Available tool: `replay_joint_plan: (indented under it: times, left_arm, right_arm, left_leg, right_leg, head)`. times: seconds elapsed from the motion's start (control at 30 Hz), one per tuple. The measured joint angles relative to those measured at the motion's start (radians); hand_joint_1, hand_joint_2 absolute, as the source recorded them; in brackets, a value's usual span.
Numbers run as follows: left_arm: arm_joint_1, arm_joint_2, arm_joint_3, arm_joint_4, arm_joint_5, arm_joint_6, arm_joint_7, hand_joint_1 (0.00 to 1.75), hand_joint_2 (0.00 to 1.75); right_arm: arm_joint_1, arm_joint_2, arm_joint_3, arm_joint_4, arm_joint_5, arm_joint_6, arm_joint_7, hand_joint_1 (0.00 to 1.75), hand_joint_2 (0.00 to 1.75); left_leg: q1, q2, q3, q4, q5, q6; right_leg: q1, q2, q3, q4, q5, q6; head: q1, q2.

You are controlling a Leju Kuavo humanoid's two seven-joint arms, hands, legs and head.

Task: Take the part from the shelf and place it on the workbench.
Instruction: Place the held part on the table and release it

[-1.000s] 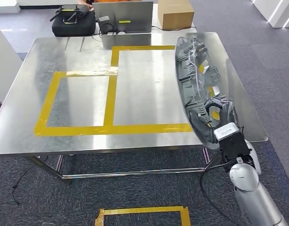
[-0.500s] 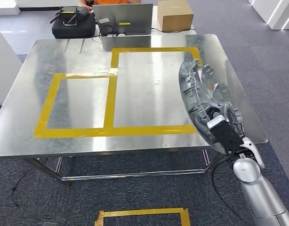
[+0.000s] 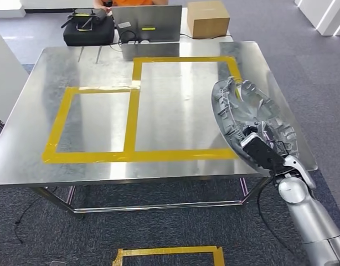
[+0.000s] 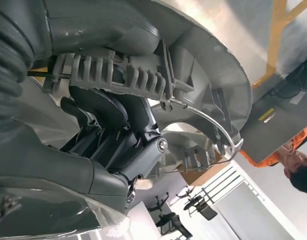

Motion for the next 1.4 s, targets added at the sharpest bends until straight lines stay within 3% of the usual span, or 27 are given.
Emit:
replay_joint_plan:
  times: [0.1,0.13,0.2,0.23,0.27,0.3,0.33,0.4,0.43,0.47,0.6,0.67,0.73,0.77,0.8,0.83,0.9,0.97,1.07,1.13,1.23,1.27,1.3,1.33,1.4]
  left_arm:
    - [-0.002,0.002,0.000,0.000,-0.009,0.000,0.002,0.00,1.75]
    - [-0.004,0.003,0.000,0.000,-0.013,-0.001,0.003,0.00,1.75]
    - [-0.006,0.005,0.000,0.000,-0.019,-0.002,0.004,0.00,1.75]
    - [-0.007,0.006,0.000,0.000,-0.023,-0.002,0.006,0.00,1.75]
    - [-0.007,0.006,0.000,0.000,-0.025,-0.003,0.007,0.00,1.75]
    - [-0.007,0.006,0.000,0.000,-0.028,-0.003,0.009,0.00,1.75]
    - [-0.007,0.006,-0.001,0.000,-0.031,-0.004,0.010,0.00,1.75]
    - [-0.009,0.007,-0.001,0.000,-0.035,-0.004,0.011,0.00,1.75]
    - [-0.011,0.008,-0.001,0.000,-0.037,-0.004,0.012,0.00,1.75]
    - [-0.013,0.009,-0.001,0.000,-0.038,-0.004,0.013,0.00,1.75]
    - [-0.016,0.009,-0.003,0.000,-0.046,-0.008,0.019,0.00,1.75]
    - [-0.021,0.009,-0.004,0.000,-0.052,-0.012,0.020,0.00,1.75]
    - [-0.025,0.008,-0.004,0.000,-0.056,-0.014,0.021,0.00,1.75]
    - [-0.026,0.008,-0.005,0.000,-0.056,-0.015,0.021,0.00,1.75]
    - [-0.027,0.008,-0.005,0.000,-0.057,-0.015,0.022,0.00,1.75]
    - [-0.028,0.007,-0.005,0.000,-0.058,-0.015,0.023,0.00,1.75]
    - [-0.029,0.006,-0.005,0.000,-0.058,-0.016,0.024,0.00,1.75]
    - [-0.030,0.008,-0.005,0.000,-0.058,-0.017,0.027,0.00,1.75]
    - [-0.031,0.008,-0.005,0.000,-0.061,-0.017,0.029,0.00,1.75]
    - [-0.032,0.008,-0.005,0.000,-0.066,-0.017,0.031,0.00,1.75]
    - [-0.032,0.009,-0.006,0.000,-0.071,-0.017,0.034,0.00,1.75]
    - [-0.032,0.009,-0.006,0.000,-0.072,-0.017,0.035,0.00,1.75]
    - [-0.032,0.008,-0.007,0.000,-0.073,-0.017,0.037,0.00,1.75]
    - [-0.033,0.008,-0.007,0.000,-0.073,-0.017,0.038,0.00,1.75]
    - [-0.035,0.009,-0.010,0.000,-0.074,-0.017,0.039,0.00,1.75]
  right_arm:
    - [-0.020,-0.001,0.008,0.030,0.019,-0.001,-0.002,1.75,1.75]
    - [-0.030,-0.001,0.011,0.041,0.025,-0.002,-0.002,1.75,1.75]
    - [-0.051,-0.001,0.017,0.069,0.034,-0.009,0.001,1.75,1.75]
    - [-0.061,-0.001,0.019,0.086,0.037,-0.016,0.003,1.75,1.75]
    - [-0.069,-0.001,0.022,0.103,0.040,-0.023,0.006,1.75,1.75]
    - [-0.076,-0.001,0.024,0.119,0.043,-0.030,0.008,1.75,1.75]
    - [-0.084,-0.001,0.026,0.133,0.047,-0.036,0.010,1.75,1.75]
    - [-0.100,-0.001,0.028,0.156,0.055,-0.045,0.011,1.75,1.75]
    - [-0.109,-0.001,0.030,0.169,0.059,-0.047,0.012,1.75,1.75]
    - [-0.116,-0.001,0.031,0.182,0.064,-0.048,0.012,1.75,1.75]
    - [-0.143,0.000,0.045,0.228,0.103,-0.048,0.003,1.75,1.75]
    - [-0.158,0.003,0.061,0.249,0.120,-0.048,-0.004,1.75,1.75]
    - [-0.169,0.011,0.082,0.270,0.133,-0.048,-0.010,1.75,1.75]
    - [-0.170,0.016,0.094,0.279,0.138,-0.048,-0.012,1.75,1.75]
    - [-0.171,0.021,0.105,0.286,0.142,-0.048,-0.013,1.75,1.75]
    - [-0.173,0.025,0.114,0.291,0.145,-0.049,-0.013,1.75,1.75]
    - [-0.182,0.033,0.129,0.300,0.147,-0.050,-0.014,1.75,1.75]
    - [-0.192,0.040,0.140,0.306,0.146,-0.050,-0.015,1.75,1.75]
    - [-0.197,0.052,0.157,0.315,0.148,-0.051,-0.016,1.75,1.75]
    - [-0.201,0.064,0.170,0.319,0.154,-0.050,-0.019,1.75,1.75]
    - [-0.205,0.088,0.199,0.323,0.168,-0.049,-0.023,1.75,1.75]
    - [-0.203,0.097,0.211,0.326,0.172,-0.048,-0.024,1.75,1.75]
    - [-0.202,0.106,0.222,0.327,0.175,-0.048,-0.024,1.75,1.75]
    - [-0.201,0.114,0.232,0.328,0.177,-0.048,-0.025,1.75,1.75]
    - [-0.201,0.130,0.251,0.328,0.179,-0.046,-0.026,1.75,1.75]
  left_leg:
    - [0.001,0.001,-0.009,0.024,-0.021,-0.015]
    - [0.002,0.001,-0.026,0.065,-0.046,-0.021]
    - [0.004,0.002,-0.086,0.197,-0.107,-0.028]
    - [0.005,0.002,-0.116,0.256,-0.127,-0.029]
    - [0.005,0.002,-0.132,0.287,-0.128,-0.029]
    - [0.005,0.002,-0.131,0.278,-0.109,-0.028]
    - [0.005,0.002,-0.111,0.229,-0.074,-0.026]
    - [0.003,0.002,-0.050,0.090,-0.004,-0.018]
    - [0.002,0.003,-0.028,0.040,0.012,-0.014]
    - [0.001,0.003,-0.017,0.012,0.016,-0.012]
    - [0.003,0.002,-0.012,-0.006,0.016,0.006]
    - [0.006,0.003,-0.009,-0.011,0.019,0.015]
    - [0.006,0.003,-0.009,-0.011,0.018,0.018]
    - [0.006,0.002,-0.009,-0.010,0.017,0.018]
    - [0.006,0.002,-0.008,-0.009,0.016,0.018]
    - [0.007,0.001,-0.006,-0.008,0.015,0.017]
    - [0.006,-0.001,-0.005,-0.004,0.010,0.010]
    - [0.003,-0.002,-0.009,0.003,0.006,0.001]
    - [0.003,-0.002,-0.013,0.007,0.004,-0.011]
    - [0.005,0.000,-0.028,0.045,-0.024,-0.022]
    - [0.007,0.001,-0.114,0.230,-0.109,-0.033]
    - [0.007,0.001,-0.138,0.279,-0.121,-0.034]
    - [0.007,0.001,-0.147,0.292,-0.113,-0.033]
    - [0.007,0.001,-0.138,0.266,-0.087,-0.031]
    - [0.005,0.001,-0.080,0.136,-0.012,-0.021]
  right_leg:
    - [-0.006,-0.001,0.003,-0.005,0.003,-0.018]
    - [-0.008,-0.002,0.005,-0.007,0.004,-0.024]
    - [-0.008,-0.002,0.006,-0.007,0.003,-0.029]
    - [-0.008,-0.002,0.006,-0.006,0.003,-0.030]
    - [-0.007,-0.002,0.007,-0.006,0.002,-0.030]
    - [-0.007,-0.002,0.008,-0.006,0.002,-0.030]
    - [-0.007,-0.001,0.010,-0.006,0.001,-0.029]
    - [-0.005,0.000,0.013,-0.004,-0.002,-0.025]
    - [-0.004,0.001,0.012,-0.003,-0.003,-0.021]
    - [-0.002,0.001,0.011,-0.003,-0.003,-0.017]
    - [-0.004,0.000,-0.002,0.010,-0.016,0.004]
    - [-0.005,-0.001,-0.048,0.099,-0.064,0.011]
    - [-0.006,-0.001,-0.114,0.235,-0.118,0.016]
    - [-0.006,-0.001,-0.136,0.277,-0.126,0.018]
    - [-0.007,-0.001,-0.139,0.279,-0.113,0.019]
    - [-0.009,-0.001,-0.122,0.238,-0.081,0.019]
    - [-0.010,-0.002,-0.054,0.098,-0.015,0.017]
    - [-0.008,-0.001,-0.010,0.015,0.003,0.011]
    - [-0.006,0.001,-0.005,0.008,-0.003,-0.005]
    - [-0.009,0.000,-0.002,0.005,-0.002,-0.018]
    - [-0.009,0.000,0.001,0.004,-0.004,-0.030]
    - [-0.008,0.001,0.002,0.004,-0.005,-0.031]
    - [-0.008,0.003,0.003,0.005,-0.005,-0.032]
    - [-0.007,0.004,0.005,0.005,-0.006,-0.032]
    - [-0.006,0.006,0.011,0.005,-0.010,-0.031]
  head:
    - [-0.002,0.000]
    - [-0.002,0.000]
    - [-0.004,0.000]
    - [-0.003,0.000]
    - [-0.003,0.000]
    - [-0.003,0.000]
    - [-0.003,0.000]
    - [-0.003,0.000]
    - [-0.003,0.000]
    - [-0.002,0.000]
    - [0.000,0.000]
    - [0.003,0.000]
    - [0.005,0.000]
    - [0.005,0.000]
    - [0.005,0.000]
    - [0.005,0.000]
    - [0.005,0.000]
    - [0.004,0.000]
    - [0.003,0.000]
    - [0.001,0.000]
    - [-0.001,0.000]
    - [-0.001,0.000]
    - [-0.001,0.000]
    - [-0.001,0.000]
    - [-0.001,0.000]
